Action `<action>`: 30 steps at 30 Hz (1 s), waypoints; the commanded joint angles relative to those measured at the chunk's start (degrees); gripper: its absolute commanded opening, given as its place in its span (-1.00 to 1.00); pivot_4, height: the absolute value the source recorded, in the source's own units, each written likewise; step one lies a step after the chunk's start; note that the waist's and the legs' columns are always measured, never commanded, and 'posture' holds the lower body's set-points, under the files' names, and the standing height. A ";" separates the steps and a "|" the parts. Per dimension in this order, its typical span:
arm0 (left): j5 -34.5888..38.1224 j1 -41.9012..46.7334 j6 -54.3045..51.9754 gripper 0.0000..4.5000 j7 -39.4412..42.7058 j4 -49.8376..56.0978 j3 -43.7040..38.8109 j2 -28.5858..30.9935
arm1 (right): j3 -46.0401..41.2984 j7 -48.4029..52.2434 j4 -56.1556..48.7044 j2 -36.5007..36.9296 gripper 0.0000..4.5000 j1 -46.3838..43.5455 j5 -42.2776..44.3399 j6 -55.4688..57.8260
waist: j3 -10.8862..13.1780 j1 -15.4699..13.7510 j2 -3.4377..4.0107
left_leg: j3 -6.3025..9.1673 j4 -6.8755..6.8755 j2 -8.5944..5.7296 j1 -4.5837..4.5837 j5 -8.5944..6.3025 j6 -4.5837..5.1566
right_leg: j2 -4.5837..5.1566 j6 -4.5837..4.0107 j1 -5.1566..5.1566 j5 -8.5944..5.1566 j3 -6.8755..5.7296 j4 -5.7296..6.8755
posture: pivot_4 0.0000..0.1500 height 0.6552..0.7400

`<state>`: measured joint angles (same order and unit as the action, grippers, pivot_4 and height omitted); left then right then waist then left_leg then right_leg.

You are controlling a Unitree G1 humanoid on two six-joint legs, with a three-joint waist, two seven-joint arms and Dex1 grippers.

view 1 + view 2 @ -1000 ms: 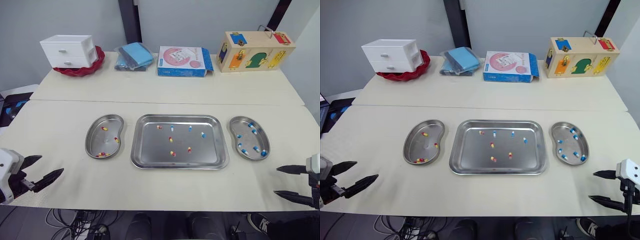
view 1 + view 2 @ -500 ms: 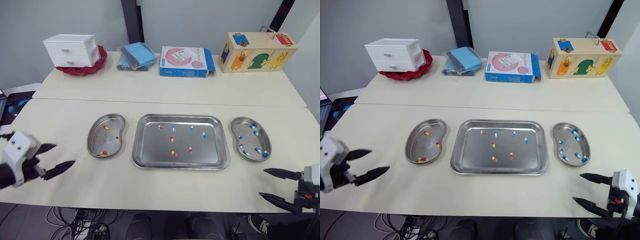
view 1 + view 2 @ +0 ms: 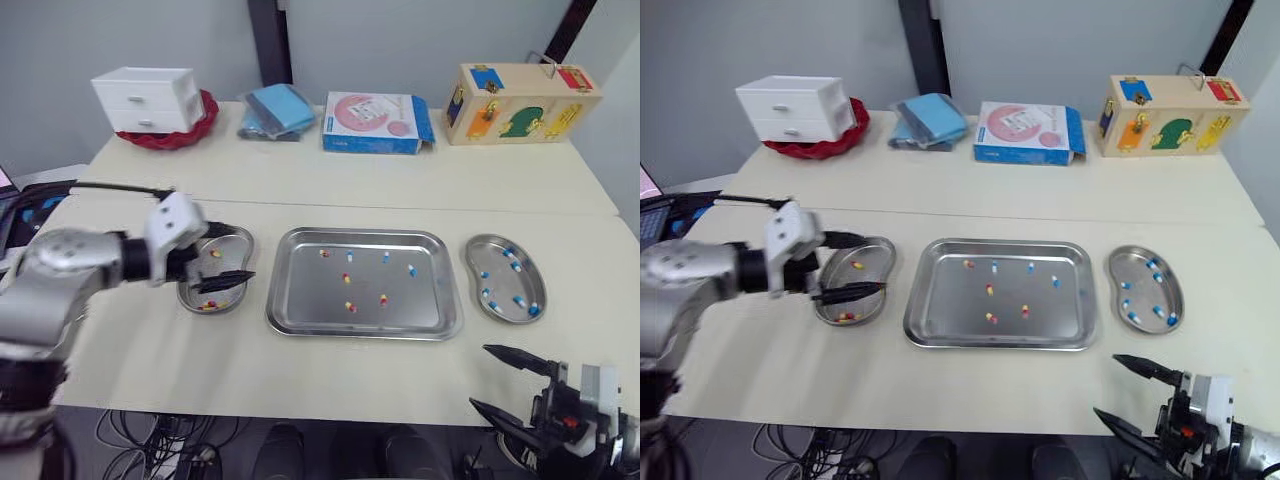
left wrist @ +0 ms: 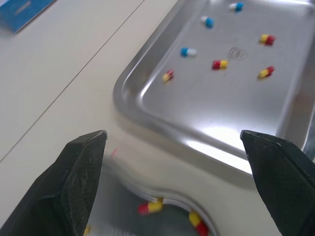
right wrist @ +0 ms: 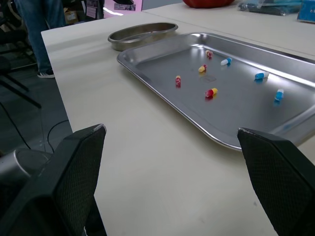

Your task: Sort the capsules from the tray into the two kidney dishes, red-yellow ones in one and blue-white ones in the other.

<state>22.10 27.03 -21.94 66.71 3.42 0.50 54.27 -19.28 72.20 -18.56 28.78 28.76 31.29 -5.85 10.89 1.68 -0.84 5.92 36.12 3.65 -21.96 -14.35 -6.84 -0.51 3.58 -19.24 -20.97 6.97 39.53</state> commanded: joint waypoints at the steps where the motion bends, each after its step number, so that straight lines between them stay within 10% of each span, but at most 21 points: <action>1: -3.60 5.96 5.02 1.00 3.89 -5.08 5.01 -3.38 | 0.57 -2.12 -2.50 0.09 0.99 0.85 -0.26 -0.95 | 0.00 0.02 0.00 | 0.01 0.00 0.01 -0.01 0.00 0.00 | 0.00 0.00 -0.01 0.00 -0.01 0.01 | 1.00 1.00; 18: -17.92 30.65 22.11 1.00 12.50 -51.05 15.63 -24.20 | 5.15 -11.43 -8.11 -3.42 0.99 7.49 -3.05 -4.65 | -0.01 0.28 -0.01 | 0.14 0.08 -0.04 -0.07 0.00 0.01 | -0.04 -0.01 -0.02 0.00 -0.08 0.10 | 1.00 1.00; 30: -23.71 34.19 26.56 1.00 12.45 -62.97 15.60 -28.46 | 7.39 -15.38 -9.43 -4.28 0.99 10.76 -4.41 -7.65 | -0.01 0.30 -0.01 | 0.18 0.07 -0.04 -0.10 0.01 0.01 | -0.04 0.00 -0.04 -0.01 -0.11 0.13 | 1.00 1.00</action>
<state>-1.10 59.66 3.45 79.34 -59.29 16.64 26.32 -11.83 57.33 -26.14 24.58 38.95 26.86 -12.17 10.88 1.98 -0.85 6.10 36.19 3.60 -22.06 -14.35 -6.83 -0.55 3.58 -19.28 -20.98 6.86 39.66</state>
